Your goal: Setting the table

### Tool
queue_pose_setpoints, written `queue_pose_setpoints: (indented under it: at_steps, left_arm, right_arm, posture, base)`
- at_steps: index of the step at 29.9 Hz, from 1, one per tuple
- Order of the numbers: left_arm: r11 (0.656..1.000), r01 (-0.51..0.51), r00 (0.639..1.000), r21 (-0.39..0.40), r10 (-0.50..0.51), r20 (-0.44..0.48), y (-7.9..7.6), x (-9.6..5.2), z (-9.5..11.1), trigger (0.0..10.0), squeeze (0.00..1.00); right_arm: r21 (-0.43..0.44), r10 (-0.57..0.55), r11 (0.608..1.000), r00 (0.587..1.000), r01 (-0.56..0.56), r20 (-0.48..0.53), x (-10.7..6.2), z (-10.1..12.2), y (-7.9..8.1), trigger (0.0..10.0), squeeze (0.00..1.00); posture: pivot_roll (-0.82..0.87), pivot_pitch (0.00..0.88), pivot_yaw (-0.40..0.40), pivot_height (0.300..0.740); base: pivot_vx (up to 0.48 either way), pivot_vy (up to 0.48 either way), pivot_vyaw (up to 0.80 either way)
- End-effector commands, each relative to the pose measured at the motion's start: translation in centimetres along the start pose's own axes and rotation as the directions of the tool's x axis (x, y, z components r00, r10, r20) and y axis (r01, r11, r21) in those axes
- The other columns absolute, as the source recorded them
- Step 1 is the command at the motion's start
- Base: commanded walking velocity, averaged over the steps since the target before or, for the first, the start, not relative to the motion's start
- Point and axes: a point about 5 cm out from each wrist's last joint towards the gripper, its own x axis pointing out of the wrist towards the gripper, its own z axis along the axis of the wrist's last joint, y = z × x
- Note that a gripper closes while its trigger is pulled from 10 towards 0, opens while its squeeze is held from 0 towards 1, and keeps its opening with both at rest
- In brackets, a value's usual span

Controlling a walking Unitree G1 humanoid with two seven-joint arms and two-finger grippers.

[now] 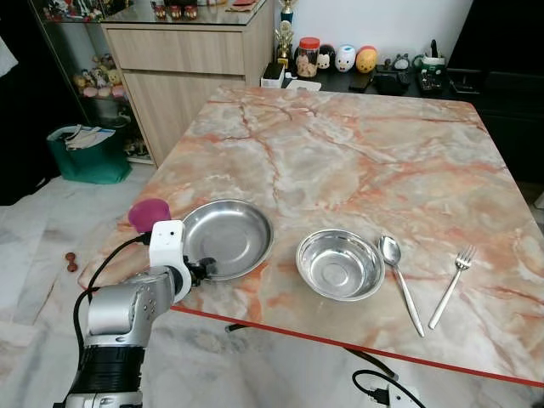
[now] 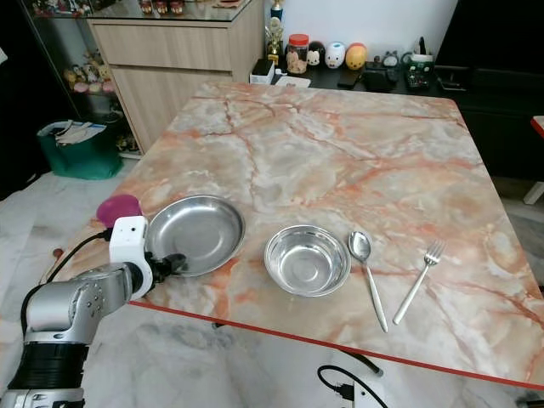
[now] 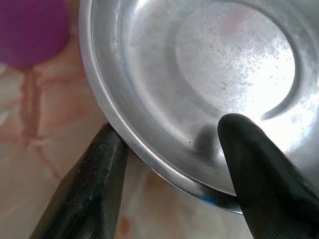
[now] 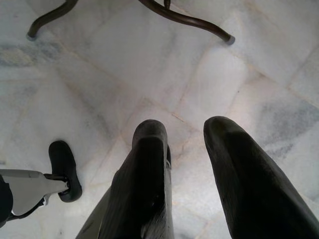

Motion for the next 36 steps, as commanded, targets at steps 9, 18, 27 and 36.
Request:
queue_pose_setpoints:
  at_steps: [9,18,27,36]
  left_arm:
    - [0.999,-0.031,0.999,0.033,0.031,-0.006,0.1,0.6,0.4,10.0,0.0]
    - [0.998,-0.062,0.998,0.031,0.062,-0.013,0.7,0.9,0.1,0.0,0.0]
    - [0.997,-0.067,0.997,0.036,0.068,-0.021,1.0,0.8,0.0,0.0,0.0]
    - [0.992,-0.12,0.993,0.036,0.12,0.004,1.8,0.3,0.4,0.0,0.0]
  right_arm:
    - [0.017,0.012,1.0,1.0,-0.012,-0.008,-0.1,-0.4,0.5,10.0,0.0]
    - [0.013,0.031,0.999,0.999,-0.031,-0.014,0.0,-0.4,1.8,10.0,0.0]
    - [0.006,0.043,0.999,0.999,-0.043,-0.015,0.1,-0.2,2.3,10.0,0.0]
    - [0.004,0.055,0.998,0.998,-0.055,-0.015,0.1,-0.1,2.8,10.0,0.0]
  posture:
    - [0.09,0.0,0.026,0.74]
    - [0.09,0.0,0.028,0.74]
    - [0.09,0.0,0.038,0.74]
    - [0.09,0.0,0.045,0.74]
  base:
    - [0.0,0.0,0.0]
    - [0.0,0.0,0.0]
    - [0.0,0.0,0.0]
    - [0.0,0.0,0.0]
